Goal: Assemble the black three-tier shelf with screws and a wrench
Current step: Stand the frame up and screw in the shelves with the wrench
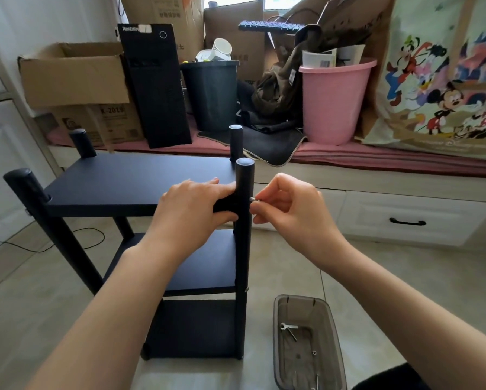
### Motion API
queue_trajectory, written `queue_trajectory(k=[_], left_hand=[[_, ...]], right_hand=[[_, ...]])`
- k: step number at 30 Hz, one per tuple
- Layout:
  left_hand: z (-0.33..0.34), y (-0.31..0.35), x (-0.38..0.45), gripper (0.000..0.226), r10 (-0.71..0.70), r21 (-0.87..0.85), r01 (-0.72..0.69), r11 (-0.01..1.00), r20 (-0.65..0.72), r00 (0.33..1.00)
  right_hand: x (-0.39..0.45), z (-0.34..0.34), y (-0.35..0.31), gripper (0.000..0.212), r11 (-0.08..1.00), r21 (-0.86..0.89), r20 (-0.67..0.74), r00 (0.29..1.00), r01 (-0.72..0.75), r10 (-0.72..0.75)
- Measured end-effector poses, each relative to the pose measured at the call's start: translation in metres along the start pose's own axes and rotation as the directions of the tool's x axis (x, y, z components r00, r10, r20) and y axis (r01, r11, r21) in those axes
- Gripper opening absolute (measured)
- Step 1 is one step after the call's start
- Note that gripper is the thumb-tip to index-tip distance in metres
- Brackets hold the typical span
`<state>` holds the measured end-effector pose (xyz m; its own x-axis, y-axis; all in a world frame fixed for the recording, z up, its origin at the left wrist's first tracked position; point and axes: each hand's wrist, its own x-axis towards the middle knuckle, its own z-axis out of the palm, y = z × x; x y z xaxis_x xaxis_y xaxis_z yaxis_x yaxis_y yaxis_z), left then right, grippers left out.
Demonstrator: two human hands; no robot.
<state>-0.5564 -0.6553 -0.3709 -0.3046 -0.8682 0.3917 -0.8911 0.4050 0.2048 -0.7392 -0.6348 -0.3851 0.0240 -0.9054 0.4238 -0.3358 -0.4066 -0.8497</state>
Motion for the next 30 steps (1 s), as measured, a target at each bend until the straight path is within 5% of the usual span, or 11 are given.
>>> queue_trajectory(k=[5,11,21,27,30], left_hand=[[-0.002,0.005,0.004,0.018,-0.108,-0.349,0.098,0.932,-0.009,0.994],[-0.011,0.011,0.013,0.015,-0.124,-0.477,0.153,0.865,0.091,0.988],[-0.009,0.013,0.010,0.012,-0.137,-0.487,0.129,0.864,0.020,0.990],[-0.008,0.017,0.011,0.013,-0.133,-0.480,0.121,0.869,0.009,0.991],[-0.007,0.017,0.010,0.014,-0.137,-0.474,0.119,0.873,-0.004,0.991]], right_hand=[[0.000,0.001,-0.001,0.019,0.997,0.074,0.017,0.999,-0.033,0.031],[-0.001,0.000,-0.001,0.020,0.994,0.089,0.032,0.998,-0.063,0.060],[0.002,-0.002,-0.003,0.021,0.998,0.032,0.035,0.998,-0.061,0.060],[-0.003,0.004,-0.002,0.023,0.946,-0.298,-0.006,0.991,0.129,-0.137],[0.000,0.002,-0.003,0.021,0.981,-0.187,-0.011,0.999,0.044,-0.047]])
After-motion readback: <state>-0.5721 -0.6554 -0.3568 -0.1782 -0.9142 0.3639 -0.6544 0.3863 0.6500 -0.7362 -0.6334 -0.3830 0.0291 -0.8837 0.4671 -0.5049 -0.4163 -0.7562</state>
